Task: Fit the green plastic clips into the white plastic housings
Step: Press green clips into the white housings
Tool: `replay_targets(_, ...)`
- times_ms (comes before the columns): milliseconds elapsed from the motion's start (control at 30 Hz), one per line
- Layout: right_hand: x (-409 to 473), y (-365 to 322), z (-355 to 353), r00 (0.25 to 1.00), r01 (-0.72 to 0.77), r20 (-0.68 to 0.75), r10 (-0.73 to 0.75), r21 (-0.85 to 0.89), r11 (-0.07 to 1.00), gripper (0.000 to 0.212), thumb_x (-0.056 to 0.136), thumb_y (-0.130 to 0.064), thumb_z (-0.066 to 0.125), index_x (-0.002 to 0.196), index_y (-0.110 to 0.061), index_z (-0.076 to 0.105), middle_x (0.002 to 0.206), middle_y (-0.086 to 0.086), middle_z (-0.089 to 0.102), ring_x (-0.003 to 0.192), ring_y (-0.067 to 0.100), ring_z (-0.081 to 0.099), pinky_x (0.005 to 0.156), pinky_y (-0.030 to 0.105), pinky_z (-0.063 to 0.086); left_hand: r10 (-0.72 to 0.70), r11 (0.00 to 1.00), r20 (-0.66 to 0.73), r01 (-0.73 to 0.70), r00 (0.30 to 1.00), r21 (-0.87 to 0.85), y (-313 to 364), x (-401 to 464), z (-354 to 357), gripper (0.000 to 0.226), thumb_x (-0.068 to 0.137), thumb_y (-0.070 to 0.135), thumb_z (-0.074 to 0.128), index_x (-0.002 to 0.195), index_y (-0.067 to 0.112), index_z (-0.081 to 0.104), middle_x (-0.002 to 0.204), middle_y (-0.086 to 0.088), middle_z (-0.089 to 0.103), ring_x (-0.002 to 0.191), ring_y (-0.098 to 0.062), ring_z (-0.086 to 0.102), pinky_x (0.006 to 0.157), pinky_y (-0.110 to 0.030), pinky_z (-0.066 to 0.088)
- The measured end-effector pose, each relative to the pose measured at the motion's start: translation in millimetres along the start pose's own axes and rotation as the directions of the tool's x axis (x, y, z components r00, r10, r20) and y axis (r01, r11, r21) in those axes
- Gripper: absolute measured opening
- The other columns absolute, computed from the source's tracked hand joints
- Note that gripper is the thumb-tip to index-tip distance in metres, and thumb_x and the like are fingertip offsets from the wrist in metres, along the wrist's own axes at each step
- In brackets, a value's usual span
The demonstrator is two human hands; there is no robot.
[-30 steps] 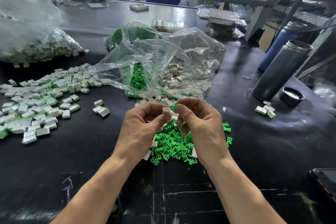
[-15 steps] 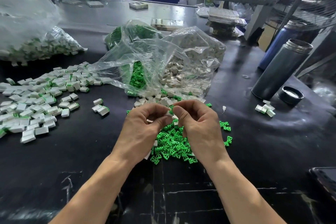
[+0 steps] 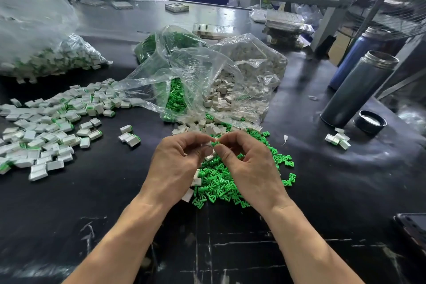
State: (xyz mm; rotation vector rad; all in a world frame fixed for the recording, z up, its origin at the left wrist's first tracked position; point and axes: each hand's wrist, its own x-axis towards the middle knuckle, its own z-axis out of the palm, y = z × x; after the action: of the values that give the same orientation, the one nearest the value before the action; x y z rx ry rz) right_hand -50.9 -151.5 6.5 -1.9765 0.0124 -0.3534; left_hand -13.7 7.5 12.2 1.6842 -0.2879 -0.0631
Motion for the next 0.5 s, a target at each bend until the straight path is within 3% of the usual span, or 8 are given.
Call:
replay_targets(167, 0.2, 1.1, 3.3, 0.998, -0.058, -0.009, 0.059, 0.114, 0.992, 0.006, 0.097, -0.024, 0.072, 0.092, -0.027, 0.071, 0.076, -0.014, 0.068, 0.066, 0.001, 0.059, 0.062, 0.023, 0.048, 0.039, 0.995, -0.017, -0.038, 0.999, 0.093, -0.9, 0.8, 0.8, 0.025, 0.087, 0.010, 0.078, 0.105, 0.027, 0.078, 0.087, 0.013, 0.076, 0.073, 0.000, 0.068, 0.068, -0.017, 0.054)
replay_targets(300, 1.7, 2.4, 2.1, 0.993, -0.107, -0.023, 0.112, 0.158, 0.982, 0.009, 0.096, -0.025, 0.074, 0.089, -0.031, 0.072, 0.076, -0.009, 0.071, 0.067, 0.004, 0.061, 0.062, 0.032, 0.054, 0.114, 0.969, -0.027, -0.105, 0.993, 0.222, -3.5, 2.0, 0.6, 0.032, 0.085, 0.009, 0.081, 0.102, 0.034, 0.071, 0.086, 0.013, 0.072, 0.077, -0.005, 0.069, 0.072, -0.022, 0.057)
replay_targets(400, 2.1, 2.4, 1.0, 0.992, -0.123, -0.021, 0.128, 0.162, 0.979, 0.010, 0.095, -0.027, 0.074, 0.087, -0.033, 0.072, 0.073, -0.010, 0.070, 0.066, 0.003, 0.062, 0.060, 0.026, 0.053, 0.186, 0.928, 0.001, -0.176, 0.982, 0.329, -5.7, 3.9, -1.1, 0.029, 0.085, 0.011, 0.081, 0.097, 0.035, 0.070, 0.086, 0.015, 0.072, 0.080, -0.003, 0.069, 0.072, -0.015, 0.054)
replay_targets(500, 2.0, 2.7, -1.4, 0.989, -0.144, 0.006, 0.145, 0.182, 0.973, 0.010, 0.095, -0.026, 0.075, 0.087, -0.032, 0.073, 0.075, -0.005, 0.072, 0.065, 0.005, 0.061, 0.059, 0.024, 0.051, 0.235, 0.894, 0.014, -0.222, 0.972, 0.389, -8.1, 4.8, -0.8, 0.024, 0.086, 0.014, 0.081, 0.099, 0.033, 0.072, 0.088, 0.015, 0.072, 0.081, -0.006, 0.068, 0.074, -0.022, 0.055)
